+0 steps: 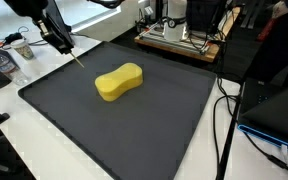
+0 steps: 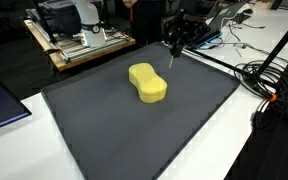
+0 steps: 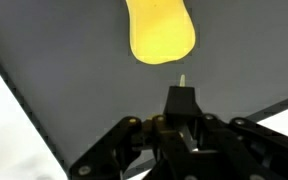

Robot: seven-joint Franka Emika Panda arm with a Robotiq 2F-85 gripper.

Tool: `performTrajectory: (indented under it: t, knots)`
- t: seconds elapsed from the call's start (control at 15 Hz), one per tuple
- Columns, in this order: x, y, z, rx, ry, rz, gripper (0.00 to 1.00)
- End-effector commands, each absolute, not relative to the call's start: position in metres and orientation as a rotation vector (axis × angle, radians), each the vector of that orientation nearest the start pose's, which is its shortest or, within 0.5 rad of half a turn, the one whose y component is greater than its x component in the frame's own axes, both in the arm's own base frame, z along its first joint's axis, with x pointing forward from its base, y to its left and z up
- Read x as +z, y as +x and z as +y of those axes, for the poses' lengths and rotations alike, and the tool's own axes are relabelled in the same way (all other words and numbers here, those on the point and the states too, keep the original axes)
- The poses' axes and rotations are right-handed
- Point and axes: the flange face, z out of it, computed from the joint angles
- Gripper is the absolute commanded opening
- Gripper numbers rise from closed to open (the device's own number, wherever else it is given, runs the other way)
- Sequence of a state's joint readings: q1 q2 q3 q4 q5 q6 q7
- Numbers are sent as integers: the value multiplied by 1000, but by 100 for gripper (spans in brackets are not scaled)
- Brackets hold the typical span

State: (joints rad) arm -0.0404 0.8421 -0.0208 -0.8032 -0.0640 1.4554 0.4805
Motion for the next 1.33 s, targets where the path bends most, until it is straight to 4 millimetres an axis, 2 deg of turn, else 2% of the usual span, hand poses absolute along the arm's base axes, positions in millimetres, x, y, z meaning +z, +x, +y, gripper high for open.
performTrajectory:
  t: [0.0,0.2,0.47,0.73,0.93,1.2,1.27]
  knots:
    - [415,729,-61,286,-3113,775,4]
    - [408,718,-67,251,-3115,793,4]
    - [396,702,-67,190,-3118,804,4]
    - [371,686,-70,82,-3140,806,4]
    - [347,661,-69,112,-3174,801,4]
    - [316,619,-57,187,-3173,736,4]
    - [318,650,-64,192,-3173,773,16]
